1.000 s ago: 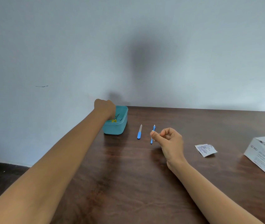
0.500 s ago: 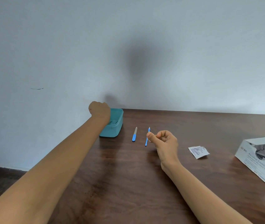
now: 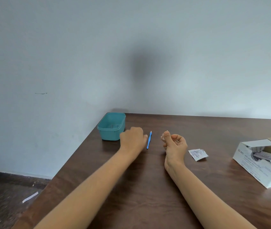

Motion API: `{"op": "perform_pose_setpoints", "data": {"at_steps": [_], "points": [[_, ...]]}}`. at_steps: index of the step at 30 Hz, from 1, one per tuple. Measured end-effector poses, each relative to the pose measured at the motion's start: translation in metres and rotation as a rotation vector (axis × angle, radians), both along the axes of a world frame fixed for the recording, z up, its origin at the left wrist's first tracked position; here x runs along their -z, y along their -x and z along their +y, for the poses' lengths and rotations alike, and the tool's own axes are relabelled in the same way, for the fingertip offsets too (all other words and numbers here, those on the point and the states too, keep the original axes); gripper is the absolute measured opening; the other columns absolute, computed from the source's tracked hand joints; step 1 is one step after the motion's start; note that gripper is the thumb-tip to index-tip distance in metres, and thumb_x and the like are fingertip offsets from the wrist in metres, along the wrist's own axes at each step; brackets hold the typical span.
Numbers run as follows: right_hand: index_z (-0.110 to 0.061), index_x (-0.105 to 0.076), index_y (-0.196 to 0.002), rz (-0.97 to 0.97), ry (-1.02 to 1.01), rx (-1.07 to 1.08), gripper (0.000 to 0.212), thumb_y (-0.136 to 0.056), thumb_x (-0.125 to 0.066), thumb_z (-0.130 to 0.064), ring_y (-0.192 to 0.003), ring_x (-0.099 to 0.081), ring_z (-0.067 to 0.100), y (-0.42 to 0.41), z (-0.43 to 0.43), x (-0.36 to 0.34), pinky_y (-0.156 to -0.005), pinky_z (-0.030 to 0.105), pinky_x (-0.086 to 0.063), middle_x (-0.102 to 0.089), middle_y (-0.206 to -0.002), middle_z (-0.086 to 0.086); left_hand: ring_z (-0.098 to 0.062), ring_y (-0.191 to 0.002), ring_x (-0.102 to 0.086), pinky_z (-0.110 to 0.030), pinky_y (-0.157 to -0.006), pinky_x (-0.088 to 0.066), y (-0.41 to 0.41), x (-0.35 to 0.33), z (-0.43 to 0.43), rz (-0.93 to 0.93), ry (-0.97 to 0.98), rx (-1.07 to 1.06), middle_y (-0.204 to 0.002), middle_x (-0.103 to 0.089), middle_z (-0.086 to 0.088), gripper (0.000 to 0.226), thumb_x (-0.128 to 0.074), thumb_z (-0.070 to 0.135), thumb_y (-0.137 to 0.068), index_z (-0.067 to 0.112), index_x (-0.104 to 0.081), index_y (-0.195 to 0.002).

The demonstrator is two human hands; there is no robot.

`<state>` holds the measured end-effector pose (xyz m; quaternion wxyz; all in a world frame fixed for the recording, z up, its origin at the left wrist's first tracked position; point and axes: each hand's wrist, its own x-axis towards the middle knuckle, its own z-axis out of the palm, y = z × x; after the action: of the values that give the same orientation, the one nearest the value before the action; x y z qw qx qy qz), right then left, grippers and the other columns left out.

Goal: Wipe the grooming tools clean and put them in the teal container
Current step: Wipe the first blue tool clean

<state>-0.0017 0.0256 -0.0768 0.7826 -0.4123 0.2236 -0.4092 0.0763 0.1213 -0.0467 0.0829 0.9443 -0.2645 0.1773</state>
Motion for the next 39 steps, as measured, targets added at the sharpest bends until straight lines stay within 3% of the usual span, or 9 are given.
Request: {"op": "perform_pose_setpoints", "data": {"at_steps": [6,10,14,16,19,23,27,39], "points": [[-0.017,-0.045,-0.082,-0.014,-0.041,0.015,0.024,-0.086,-0.069,-0.012,-0.068,-0.062,0.013,-0.001,-0.001,0.001,-0.064,0.024,-0.043,-0.065,-0.068,0.003,-0.018,-0.081,-0.058,-0.029,-0.061,-0.034,0.021,0.016,-0.01,-0.119,-0.015,-0.004,-0.097,-0.057,-0.003,0.035,-0.05,0.043,-0.094,0.012,-0.066,-0.093],[-0.016,-0.046,-0.083,-0.001,-0.043,-0.003,0.022,-0.087,-0.067,-0.012,-0.069,-0.061,0.014,-0.001,-0.003,0.001,-0.066,0.024,-0.044,-0.066,-0.071,0.002,-0.018,-0.087,-0.059,-0.028,-0.065,-0.035,0.02,0.019,-0.01,-0.188,-0.024,0.04,-0.094,-0.063,-0.003,0.024,-0.047,0.028,-0.098,0.013,-0.065,-0.093],[-0.014,-0.046,-0.085,0.005,-0.044,-0.032,0.018,-0.089,-0.063,-0.009,-0.07,-0.061,0.012,0.0,-0.004,0.0,-0.065,0.023,-0.044,-0.066,-0.074,0.004,-0.017,-0.084,-0.06,-0.028,-0.064,-0.037,0.028,0.021,-0.01,-0.136,-0.02,0.027,-0.091,-0.063,-0.003,0.013,-0.053,0.019,-0.095,0.014,-0.063,-0.09],[-0.013,-0.047,-0.087,0.017,-0.04,-0.054,0.017,-0.089,-0.062,-0.007,-0.068,-0.059,0.011,0.004,-0.004,-0.001,-0.063,0.023,-0.044,-0.066,-0.075,0.005,-0.017,-0.079,-0.062,-0.028,-0.062,-0.042,0.034,0.02,-0.008,-0.136,0.037,0.011,-0.088,-0.064,-0.003,0.009,-0.062,0.021,-0.09,0.013,-0.065,-0.09],[-0.014,-0.048,-0.088,0.033,-0.024,-0.068,0.017,-0.088,-0.062,-0.004,-0.066,-0.056,0.011,0.01,-0.004,-0.004,-0.062,0.022,-0.043,-0.067,-0.076,0.006,-0.014,-0.087,-0.062,-0.027,-0.068,-0.046,0.046,0.022,-0.005,-0.039,0.188,-0.051,-0.1,-0.063,-0.002,0.019,-0.055,0.029,-0.095,0.014,-0.063,-0.104],[-0.017,-0.051,-0.085,0.06,0.034,-0.085,0.021,-0.086,-0.059,0.002,-0.07,-0.06,0.012,0.022,-0.002,-0.009,-0.062,0.023,-0.044,-0.069,-0.076,0.006,-0.01,-0.08,-0.057,-0.026,-0.067,-0.048,0.067,0.019,-0.001,0.153,0.552,-0.07,-0.096,-0.061,0.002,0.015,-0.053,0.03,-0.096,0.017,-0.06,-0.097],[-0.016,-0.056,-0.09,0.084,0.149,-0.156,0.013,-0.091,-0.056,-0.003,-0.067,-0.066,0.013,0.044,0.003,-0.012,-0.055,0.02,-0.042,-0.07,-0.08,0.005,-0.013,-0.079,-0.062,-0.035,-0.071,-0.055,0.092,0.016,0.006,0.186,0.745,0.036,-0.085,-0.062,0.006,0.011,-0.053,0.029,-0.096,0.019,-0.057,-0.093],[-0.004,-0.058,-0.092,0.2,0.462,-0.287,0.005,-0.093,-0.054,-0.004,-0.06,-0.067,0.01,0.122,-0.028,-0.014,-0.052,0.017,-0.044,-0.071,-0.081,0.009,-0.006,-0.073,-0.059,-0.014,-0.065,-0.045,0.15,0.03,0.002,0.365,0.857,0.319,-0.079,-0.064,0.008,0.008,-0.056,0.021,-0.094,0.017,-0.061,-0.089]]}}
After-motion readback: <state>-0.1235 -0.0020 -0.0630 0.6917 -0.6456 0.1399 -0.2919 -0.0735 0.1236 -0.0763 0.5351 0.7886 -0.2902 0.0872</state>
